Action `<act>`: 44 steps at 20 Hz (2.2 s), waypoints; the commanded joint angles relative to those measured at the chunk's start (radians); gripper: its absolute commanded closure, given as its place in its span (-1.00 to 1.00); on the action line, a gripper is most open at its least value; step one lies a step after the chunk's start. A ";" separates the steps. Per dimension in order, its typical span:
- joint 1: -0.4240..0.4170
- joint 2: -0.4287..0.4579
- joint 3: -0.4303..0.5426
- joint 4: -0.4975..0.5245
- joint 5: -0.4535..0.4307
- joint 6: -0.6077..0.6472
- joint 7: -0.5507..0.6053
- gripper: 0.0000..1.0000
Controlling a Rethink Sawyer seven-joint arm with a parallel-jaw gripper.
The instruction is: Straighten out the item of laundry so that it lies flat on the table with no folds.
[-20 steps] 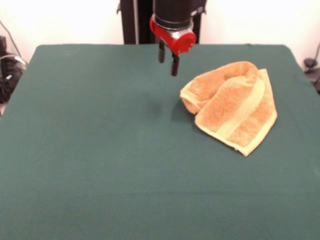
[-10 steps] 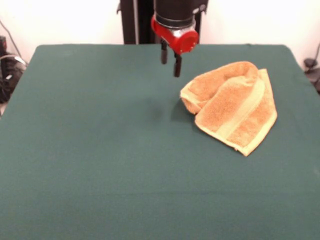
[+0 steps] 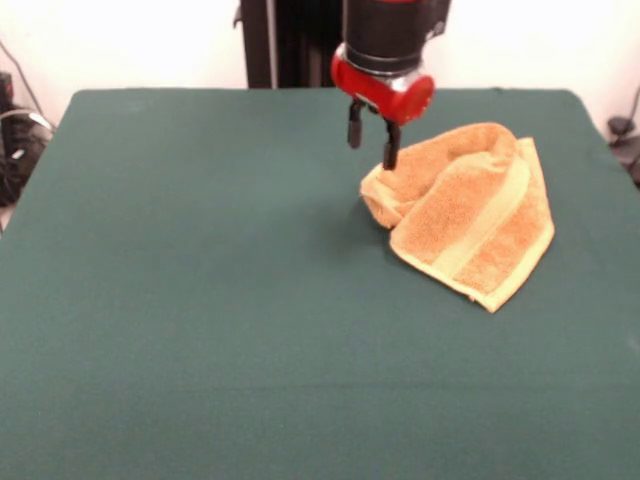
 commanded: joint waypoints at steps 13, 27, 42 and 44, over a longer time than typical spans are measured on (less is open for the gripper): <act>-0.131 0.117 0.292 -0.125 -0.329 0.100 -0.207 -1.00; -0.061 0.200 0.258 -0.114 -0.392 0.021 -0.047 -1.00; -0.049 0.216 0.234 -0.142 -0.405 0.033 -0.057 -1.00; -0.060 0.215 0.243 -0.150 -0.417 0.050 -0.089 1.00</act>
